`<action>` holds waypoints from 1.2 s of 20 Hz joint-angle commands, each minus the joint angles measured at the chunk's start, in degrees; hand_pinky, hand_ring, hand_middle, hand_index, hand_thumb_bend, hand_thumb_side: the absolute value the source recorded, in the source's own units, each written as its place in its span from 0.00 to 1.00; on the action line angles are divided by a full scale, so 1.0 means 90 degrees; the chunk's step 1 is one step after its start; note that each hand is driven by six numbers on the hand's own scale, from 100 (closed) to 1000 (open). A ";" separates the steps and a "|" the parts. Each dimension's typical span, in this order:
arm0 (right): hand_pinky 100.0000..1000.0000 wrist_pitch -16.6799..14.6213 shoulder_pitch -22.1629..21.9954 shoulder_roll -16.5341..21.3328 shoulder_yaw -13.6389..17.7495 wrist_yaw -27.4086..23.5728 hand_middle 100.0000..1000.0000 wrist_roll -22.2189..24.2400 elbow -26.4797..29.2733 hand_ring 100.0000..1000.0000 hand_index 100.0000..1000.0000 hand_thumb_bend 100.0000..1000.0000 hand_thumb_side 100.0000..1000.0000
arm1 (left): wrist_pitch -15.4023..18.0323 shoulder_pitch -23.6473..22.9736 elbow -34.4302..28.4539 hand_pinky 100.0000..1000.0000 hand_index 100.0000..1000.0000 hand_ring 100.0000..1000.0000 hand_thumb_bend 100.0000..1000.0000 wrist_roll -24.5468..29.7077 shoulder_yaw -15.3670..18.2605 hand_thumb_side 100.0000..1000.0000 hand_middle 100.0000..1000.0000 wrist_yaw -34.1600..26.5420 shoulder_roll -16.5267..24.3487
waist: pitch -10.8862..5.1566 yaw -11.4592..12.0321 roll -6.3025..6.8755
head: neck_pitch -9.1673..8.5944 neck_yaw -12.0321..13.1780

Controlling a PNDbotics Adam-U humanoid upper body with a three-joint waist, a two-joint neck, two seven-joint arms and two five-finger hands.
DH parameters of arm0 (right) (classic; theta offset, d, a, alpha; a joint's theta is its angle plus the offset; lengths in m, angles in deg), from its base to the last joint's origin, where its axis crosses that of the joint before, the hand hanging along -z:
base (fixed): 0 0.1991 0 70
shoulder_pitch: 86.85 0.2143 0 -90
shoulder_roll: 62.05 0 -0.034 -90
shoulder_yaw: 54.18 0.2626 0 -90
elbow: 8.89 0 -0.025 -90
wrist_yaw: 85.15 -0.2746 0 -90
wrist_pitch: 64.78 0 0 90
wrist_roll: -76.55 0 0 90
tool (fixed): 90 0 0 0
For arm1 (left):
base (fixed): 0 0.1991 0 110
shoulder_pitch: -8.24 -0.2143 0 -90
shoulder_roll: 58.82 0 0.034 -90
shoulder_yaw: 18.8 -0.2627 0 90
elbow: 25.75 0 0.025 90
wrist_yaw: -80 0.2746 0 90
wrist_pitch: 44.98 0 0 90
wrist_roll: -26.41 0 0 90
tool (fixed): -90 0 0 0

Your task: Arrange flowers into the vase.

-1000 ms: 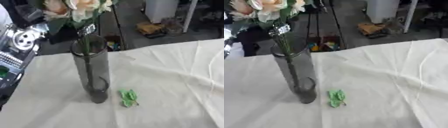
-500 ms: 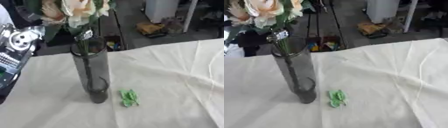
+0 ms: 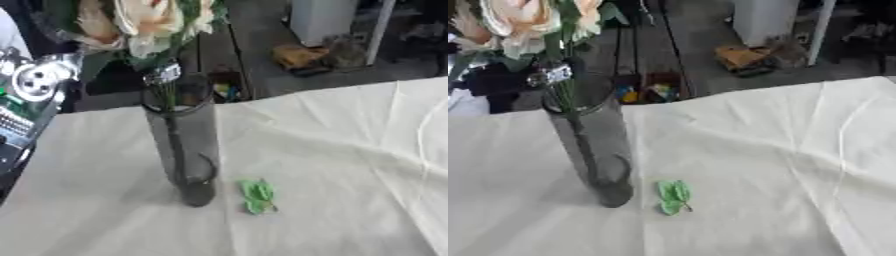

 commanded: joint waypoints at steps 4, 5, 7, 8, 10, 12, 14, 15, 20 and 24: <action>0.15 0.0015 0.0035 0.0044 0.0029 -0.0023 0.15 -0.0002 0.0101 0.28 0.50 0.00 0.96 | -0.0031 0.0019 -0.0029 0.94 1.00 1.00 0.35 0.0021 0.0161 1.00 1.00 0.0045 0.0285 | -0.0098 0.0022 -0.0031 | -0.0088 0.0005; 0.15 0.0016 0.0036 0.0043 0.0029 -0.0022 0.15 -0.0002 0.0101 0.28 0.50 0.00 0.95 | -0.0035 0.0003 -0.0029 0.94 1.00 1.00 0.38 0.0008 0.0168 1.00 1.00 0.0064 0.0297 | -0.0095 0.0025 -0.0032 | -0.0089 0.0003; 0.15 0.0012 0.0040 0.0044 0.0029 -0.0023 0.15 -0.0002 0.0101 0.28 0.50 0.00 0.96 | -0.0047 -0.0024 -0.0029 0.94 1.00 1.00 0.41 -0.0025 0.0182 1.00 1.00 0.0088 0.0315 | -0.0092 0.0032 -0.0036 | -0.0092 0.0002; 0.15 0.0013 0.0041 0.0045 0.0029 -0.0024 0.15 -0.0002 0.0101 0.28 0.50 0.00 0.96 | -0.0052 -0.0034 -0.0030 0.95 1.00 1.00 0.43 -0.0039 0.0186 1.00 1.00 0.0088 0.0320 | -0.0091 0.0036 -0.0037 | -0.0093 0.0004; 0.15 0.0017 0.0043 0.0042 0.0028 -0.0025 0.15 0.0002 0.0101 0.28 0.50 0.00 0.96 | -0.0065 -0.0046 -0.0032 0.95 1.00 1.00 0.44 -0.0072 0.0192 1.00 1.00 0.0085 0.0329 | -0.0089 0.0044 -0.0039 | -0.0101 0.0003; 0.15 0.0017 0.0046 0.0043 0.0027 -0.0028 0.15 0.0005 0.0101 0.28 0.50 0.00 0.95 | -0.0079 -0.0056 -0.0032 0.95 1.00 1.00 0.46 -0.0097 0.0193 1.00 1.00 0.0078 0.0339 | -0.0090 0.0048 -0.0042 | -0.0108 0.0000; 0.15 0.0013 0.0045 0.0046 0.0028 -0.0031 0.15 0.0005 0.0101 0.28 0.50 0.00 0.96 | -0.0091 -0.0067 -0.0036 0.95 1.00 1.00 0.46 -0.0117 0.0197 1.00 1.00 0.0077 0.0351 | -0.0092 0.0049 -0.0046 | -0.0108 -0.0001; 0.15 0.0013 0.0044 0.0045 0.0028 -0.0032 0.15 0.0005 0.0101 0.28 0.50 0.00 0.96 | -0.0098 -0.0072 -0.0038 0.95 1.00 1.00 0.46 -0.0130 0.0201 1.00 1.00 0.0081 0.0358 | -0.0092 0.0050 -0.0048 | -0.0109 -0.0001; 0.15 0.0010 0.0043 0.0049 0.0027 -0.0038 0.15 0.0010 0.0101 0.28 0.50 0.00 0.95 | -0.0102 -0.0126 -0.0059 0.96 1.00 1.00 0.47 -0.0144 0.0202 1.00 1.00 0.0105 0.0401 | -0.0098 0.0055 -0.0054 | -0.0115 -0.0004; 0.15 0.0016 0.0037 0.0047 0.0025 -0.0041 0.15 0.0013 0.0101 0.28 0.50 0.00 0.95 | -0.0086 -0.0165 -0.0068 0.96 1.00 1.00 0.51 -0.0138 0.0231 1.00 1.00 0.0098 0.0432 | -0.0107 0.0059 -0.0058 | -0.0121 -0.0003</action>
